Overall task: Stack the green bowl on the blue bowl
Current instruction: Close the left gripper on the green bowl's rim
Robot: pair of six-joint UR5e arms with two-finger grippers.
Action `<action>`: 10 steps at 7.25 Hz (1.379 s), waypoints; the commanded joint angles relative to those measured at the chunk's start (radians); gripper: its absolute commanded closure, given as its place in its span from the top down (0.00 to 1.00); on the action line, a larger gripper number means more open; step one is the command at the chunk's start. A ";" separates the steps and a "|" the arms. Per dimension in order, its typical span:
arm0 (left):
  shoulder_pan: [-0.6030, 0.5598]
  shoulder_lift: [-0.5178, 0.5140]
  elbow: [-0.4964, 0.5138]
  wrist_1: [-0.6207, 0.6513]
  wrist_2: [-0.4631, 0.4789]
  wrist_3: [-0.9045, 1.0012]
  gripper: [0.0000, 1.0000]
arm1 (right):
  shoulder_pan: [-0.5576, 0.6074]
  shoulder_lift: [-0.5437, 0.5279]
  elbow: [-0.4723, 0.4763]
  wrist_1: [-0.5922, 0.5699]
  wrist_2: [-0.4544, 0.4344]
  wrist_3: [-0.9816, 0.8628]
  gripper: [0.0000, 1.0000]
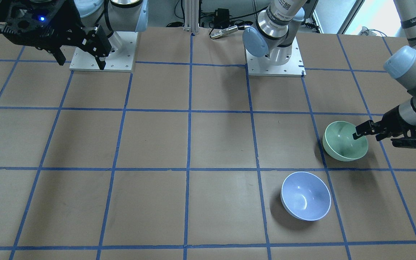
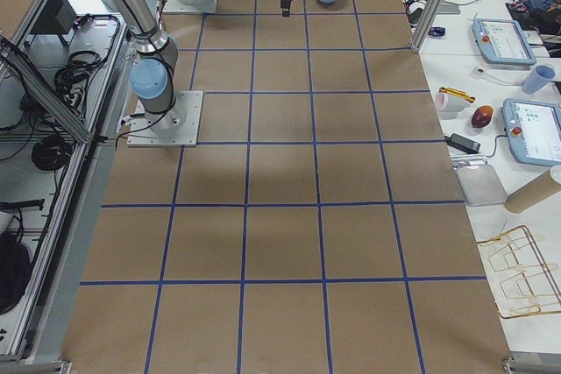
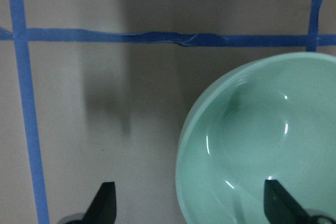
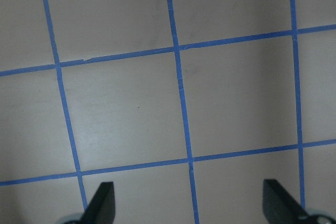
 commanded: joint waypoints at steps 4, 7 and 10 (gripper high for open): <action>0.000 -0.025 -0.043 0.047 -0.001 0.055 1.00 | 0.000 0.000 0.000 -0.001 0.000 0.000 1.00; 0.002 -0.044 -0.043 0.049 -0.003 0.065 1.00 | 0.000 0.000 0.000 -0.001 0.000 0.000 1.00; 0.002 -0.051 -0.041 0.050 -0.009 0.065 0.87 | 0.000 0.000 -0.001 -0.001 0.000 0.000 1.00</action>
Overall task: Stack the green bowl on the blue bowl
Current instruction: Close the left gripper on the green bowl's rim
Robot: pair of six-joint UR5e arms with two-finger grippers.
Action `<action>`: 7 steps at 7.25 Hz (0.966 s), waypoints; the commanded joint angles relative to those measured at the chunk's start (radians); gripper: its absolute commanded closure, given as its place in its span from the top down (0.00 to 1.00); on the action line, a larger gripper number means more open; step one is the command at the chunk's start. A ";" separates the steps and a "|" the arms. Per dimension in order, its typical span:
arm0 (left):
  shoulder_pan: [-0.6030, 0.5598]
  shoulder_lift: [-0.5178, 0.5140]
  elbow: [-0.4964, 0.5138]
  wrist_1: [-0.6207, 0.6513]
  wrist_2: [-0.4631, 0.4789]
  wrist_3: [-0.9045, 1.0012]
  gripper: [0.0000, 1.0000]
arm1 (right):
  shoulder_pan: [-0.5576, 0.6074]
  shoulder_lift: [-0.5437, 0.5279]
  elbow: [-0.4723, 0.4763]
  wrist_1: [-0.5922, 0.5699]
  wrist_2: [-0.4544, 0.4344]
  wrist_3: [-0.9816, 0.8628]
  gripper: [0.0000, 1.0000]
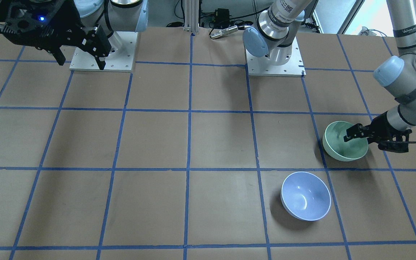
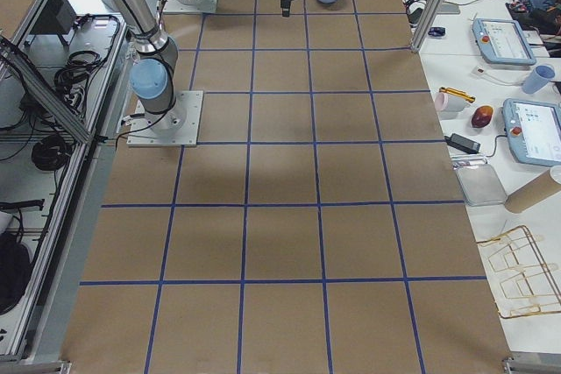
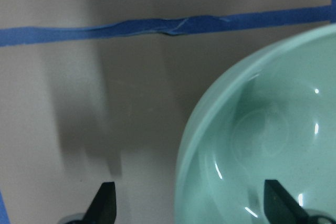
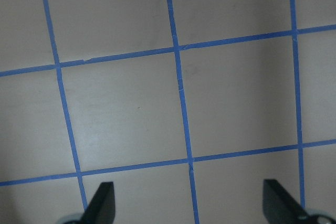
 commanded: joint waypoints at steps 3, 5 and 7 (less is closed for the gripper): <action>0.000 -0.005 0.001 0.001 -0.005 -0.001 0.70 | 0.000 0.000 0.000 -0.001 0.000 0.000 1.00; 0.000 -0.005 0.001 0.001 -0.005 0.000 0.42 | 0.000 0.000 0.001 0.001 0.000 0.000 1.00; 0.002 -0.002 0.004 0.001 -0.003 -0.003 0.17 | 0.000 0.000 0.000 -0.001 0.000 0.000 1.00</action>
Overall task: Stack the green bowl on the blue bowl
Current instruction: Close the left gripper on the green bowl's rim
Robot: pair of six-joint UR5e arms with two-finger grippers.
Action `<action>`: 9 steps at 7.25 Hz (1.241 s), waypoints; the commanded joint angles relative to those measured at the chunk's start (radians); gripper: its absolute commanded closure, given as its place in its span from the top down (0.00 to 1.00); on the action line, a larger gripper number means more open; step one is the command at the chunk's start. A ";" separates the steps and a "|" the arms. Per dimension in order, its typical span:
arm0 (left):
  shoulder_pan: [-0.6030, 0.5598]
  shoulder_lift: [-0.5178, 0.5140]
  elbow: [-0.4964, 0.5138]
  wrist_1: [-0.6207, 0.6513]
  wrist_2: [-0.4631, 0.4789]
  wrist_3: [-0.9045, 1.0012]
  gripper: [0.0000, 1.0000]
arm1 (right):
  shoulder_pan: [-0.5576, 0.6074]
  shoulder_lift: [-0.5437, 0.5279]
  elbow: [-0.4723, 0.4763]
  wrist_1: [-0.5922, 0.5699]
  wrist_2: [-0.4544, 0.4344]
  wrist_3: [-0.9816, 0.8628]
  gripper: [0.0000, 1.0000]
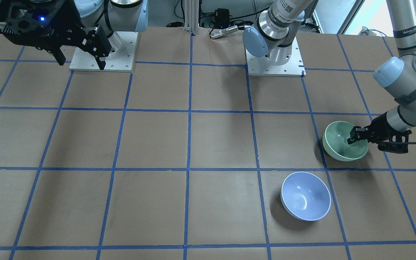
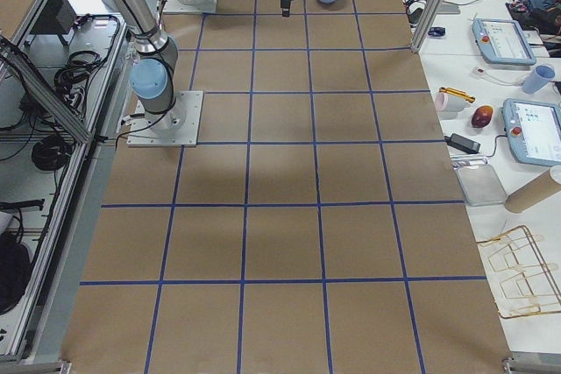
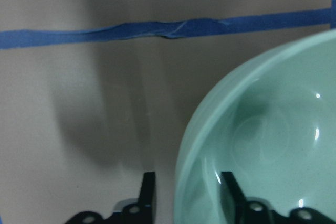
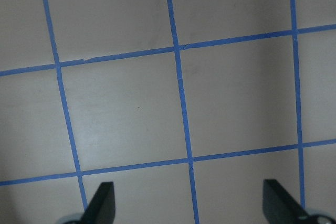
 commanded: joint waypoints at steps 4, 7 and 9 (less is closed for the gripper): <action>0.001 0.002 0.002 0.000 0.000 -0.003 0.00 | 0.000 0.000 0.000 -0.001 0.000 0.000 1.00; 0.001 -0.001 0.031 -0.009 -0.003 -0.006 0.00 | 0.000 0.000 0.000 0.000 0.000 0.000 1.00; 0.001 0.002 0.031 -0.012 -0.005 -0.012 0.00 | 0.000 0.000 0.000 0.000 0.000 0.000 1.00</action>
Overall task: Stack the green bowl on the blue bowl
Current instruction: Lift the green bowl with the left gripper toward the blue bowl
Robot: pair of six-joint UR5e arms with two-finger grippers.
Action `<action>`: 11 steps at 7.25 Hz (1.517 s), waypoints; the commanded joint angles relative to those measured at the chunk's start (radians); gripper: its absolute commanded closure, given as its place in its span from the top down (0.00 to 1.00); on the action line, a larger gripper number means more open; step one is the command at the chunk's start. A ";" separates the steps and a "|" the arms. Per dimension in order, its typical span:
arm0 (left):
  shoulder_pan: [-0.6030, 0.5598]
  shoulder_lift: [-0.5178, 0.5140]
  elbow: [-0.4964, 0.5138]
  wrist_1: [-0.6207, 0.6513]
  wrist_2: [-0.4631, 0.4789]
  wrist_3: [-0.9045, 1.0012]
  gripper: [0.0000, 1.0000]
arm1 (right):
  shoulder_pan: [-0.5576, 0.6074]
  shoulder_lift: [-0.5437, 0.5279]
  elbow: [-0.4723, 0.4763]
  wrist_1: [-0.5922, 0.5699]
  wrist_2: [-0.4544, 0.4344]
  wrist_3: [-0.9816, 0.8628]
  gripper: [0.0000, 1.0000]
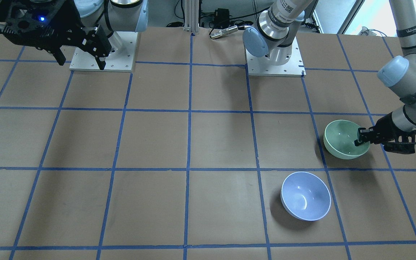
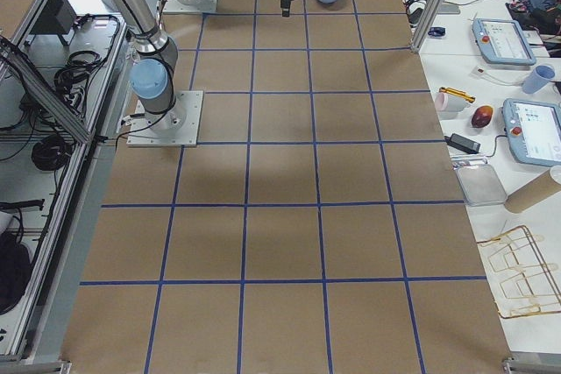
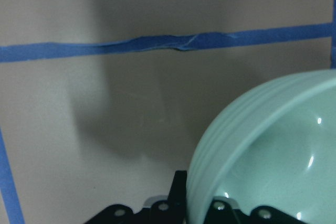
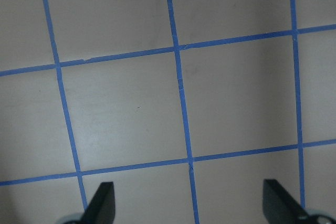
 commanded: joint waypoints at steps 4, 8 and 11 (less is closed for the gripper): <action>0.003 0.011 0.035 -0.025 -0.049 -0.004 0.00 | 0.000 0.000 -0.001 -0.001 0.000 0.000 1.00; 0.008 0.035 0.136 -0.204 -0.135 -0.004 0.00 | 0.000 0.000 -0.001 -0.001 0.000 0.000 1.00; -0.012 0.017 0.174 -0.240 -0.166 -0.067 0.00 | 0.000 0.000 -0.001 0.001 0.000 0.000 1.00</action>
